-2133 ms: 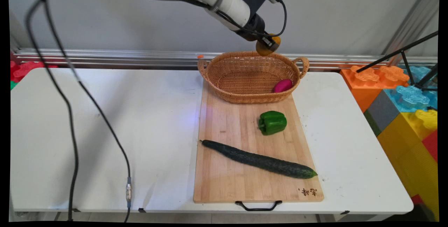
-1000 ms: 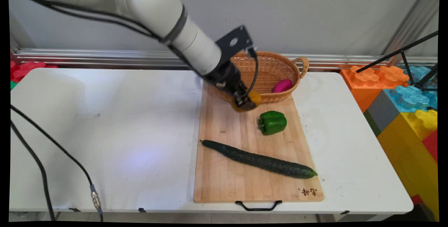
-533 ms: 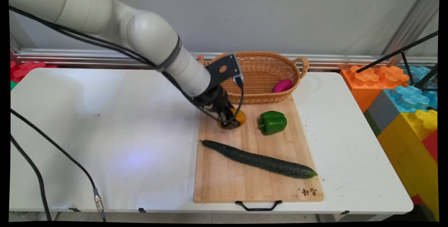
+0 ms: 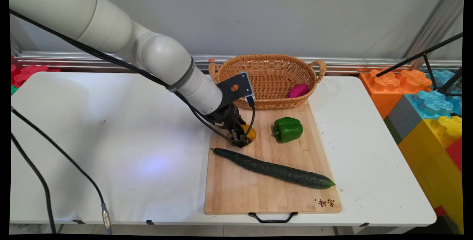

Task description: Place the picked object on the cutting board

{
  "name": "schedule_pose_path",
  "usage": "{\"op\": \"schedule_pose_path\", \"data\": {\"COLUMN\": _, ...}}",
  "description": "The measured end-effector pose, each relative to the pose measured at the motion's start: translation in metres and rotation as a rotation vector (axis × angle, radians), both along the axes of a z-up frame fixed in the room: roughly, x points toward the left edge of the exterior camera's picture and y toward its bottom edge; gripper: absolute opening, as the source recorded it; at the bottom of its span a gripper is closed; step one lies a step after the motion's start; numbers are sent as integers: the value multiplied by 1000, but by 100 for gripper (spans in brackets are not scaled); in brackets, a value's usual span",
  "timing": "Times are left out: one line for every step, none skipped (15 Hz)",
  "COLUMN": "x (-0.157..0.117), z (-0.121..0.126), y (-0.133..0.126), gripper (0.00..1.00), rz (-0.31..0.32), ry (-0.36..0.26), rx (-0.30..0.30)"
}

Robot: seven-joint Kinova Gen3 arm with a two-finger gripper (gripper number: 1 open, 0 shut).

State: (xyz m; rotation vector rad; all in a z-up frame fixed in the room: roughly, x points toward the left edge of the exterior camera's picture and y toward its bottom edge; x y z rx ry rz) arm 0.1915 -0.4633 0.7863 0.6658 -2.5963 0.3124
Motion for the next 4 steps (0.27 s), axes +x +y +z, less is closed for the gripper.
{"op": "schedule_pose_path", "data": {"x": -1, "z": -1, "y": -1, "gripper": 100, "rz": -4, "ry": 1, "rx": -2}}
{"op": "schedule_pose_path", "data": {"x": -2, "z": -2, "y": -2, "gripper": 100, "rz": -5, "ry": 3, "rx": -4}}
{"op": "schedule_pose_path", "data": {"x": -4, "z": -2, "y": -3, "gripper": 100, "rz": -9, "ry": 6, "rx": -5}}
{"op": "schedule_pose_path", "data": {"x": -5, "z": -2, "y": -3, "gripper": 100, "rz": -11, "ry": 8, "rx": -6}}
